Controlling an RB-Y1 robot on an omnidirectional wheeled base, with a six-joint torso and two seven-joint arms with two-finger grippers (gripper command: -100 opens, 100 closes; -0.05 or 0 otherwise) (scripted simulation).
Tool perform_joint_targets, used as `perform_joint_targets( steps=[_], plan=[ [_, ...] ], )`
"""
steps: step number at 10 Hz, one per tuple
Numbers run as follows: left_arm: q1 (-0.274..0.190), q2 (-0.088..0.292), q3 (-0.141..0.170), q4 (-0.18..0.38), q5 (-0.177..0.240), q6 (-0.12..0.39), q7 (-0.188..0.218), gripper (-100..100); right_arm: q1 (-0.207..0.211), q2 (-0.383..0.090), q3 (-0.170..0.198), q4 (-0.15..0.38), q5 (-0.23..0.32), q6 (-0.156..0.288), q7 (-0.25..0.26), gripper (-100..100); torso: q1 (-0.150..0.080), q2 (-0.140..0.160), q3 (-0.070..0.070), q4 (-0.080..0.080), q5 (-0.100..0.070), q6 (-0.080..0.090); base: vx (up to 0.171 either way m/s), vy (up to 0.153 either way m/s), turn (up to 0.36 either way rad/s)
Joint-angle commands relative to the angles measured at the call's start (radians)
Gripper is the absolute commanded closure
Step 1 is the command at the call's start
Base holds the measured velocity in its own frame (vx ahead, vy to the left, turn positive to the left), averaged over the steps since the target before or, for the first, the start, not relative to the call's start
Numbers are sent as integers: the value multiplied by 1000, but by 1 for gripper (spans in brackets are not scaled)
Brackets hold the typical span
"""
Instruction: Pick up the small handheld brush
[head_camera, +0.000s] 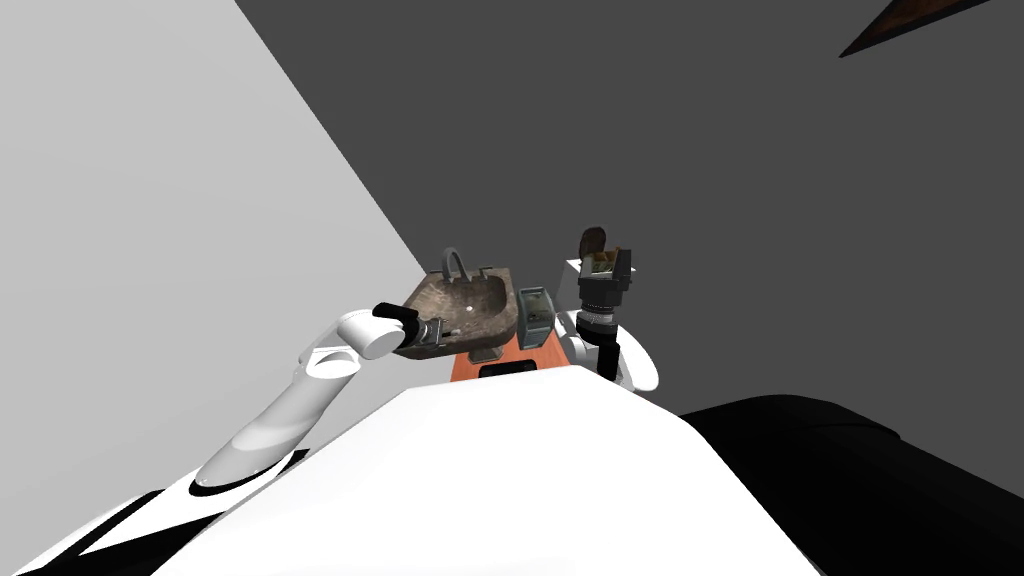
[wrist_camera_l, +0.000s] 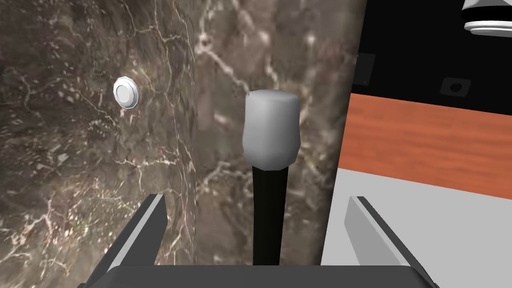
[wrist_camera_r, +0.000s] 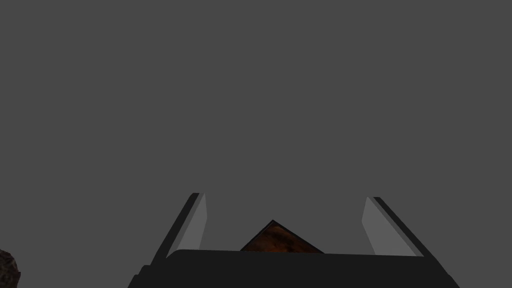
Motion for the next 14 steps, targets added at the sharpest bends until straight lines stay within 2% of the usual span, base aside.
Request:
perform_joint_targets(
  steps=[1, 2, 3, 4, 8, 9, 10, 12, 13, 14],
  plan=[
    [1, -10, -10, 35, -18, -27, -20, -100, 0, 0, 0, 0, 0, 0, 0, 0, 0, 0, 0, 0, 0, 0, -20, -15, -41],
    [2, -16, -14, 54, -27, -41, -30, -100, 0, 0, 0, 0, 0, 0, 0, 0, 0, 0, 0, 0, 0, 0, -19, -15, -37],
    [0, -12, -11, 39, -20, -28, -21, -100, 0, 0, 0, 0, 0, 0, 0, 0, 0, 1, 0, 0, 0, 0, -8, -7, -7],
    [-1, -13, -13, 41, -22, -30, -22, 100, 0, 0, 0, 0, 0, 0, 0, 0, 0, 0, 0, 0, 0, 0, 0, 0, 0],
    [-1, -13, -12, 40, -22, -30, -21, 100, 0, 0, 0, 0, 0, 0, 0, 0, 1, -1, -1, 0, 0, 0, 0, 0, 0],
    [-1, -13, -12, 40, -22, -30, -21, 0, 0, 0, 0, 0, 0, 0, 0, 0, 1, -1, -1, 0, 0, 0, 0, 0, 0],
    [0, -2, -4, 6, -4, -7, -4, 100, 0, 0, 0, 0, 0, 0, 0, 0, 1, -1, -1, 0, 0, 0, 13, 14, 76],
    [-2, 9, 5, -32, 13, 20, 16, 100, 0, 0, 0, 0, 0, 0, 0, 0, 2, -2, -1, 0, 0, 0, 24, 19, 45],
    [-3, 3, -2, -20, 3, 11, 11, 100, 0, 0, 0, 0, 0, 0, 0, 0, 2, -2, -1, -1, 0, 0, 9, 6, 4],
    [-3, 3, -2, -22, 4, 13, 13, 0, 0, 0, 0, 0, 0, 0, 0, 0, 2, -2, -1, -1, 1, 0, 0, 0, 0]
  ],
)
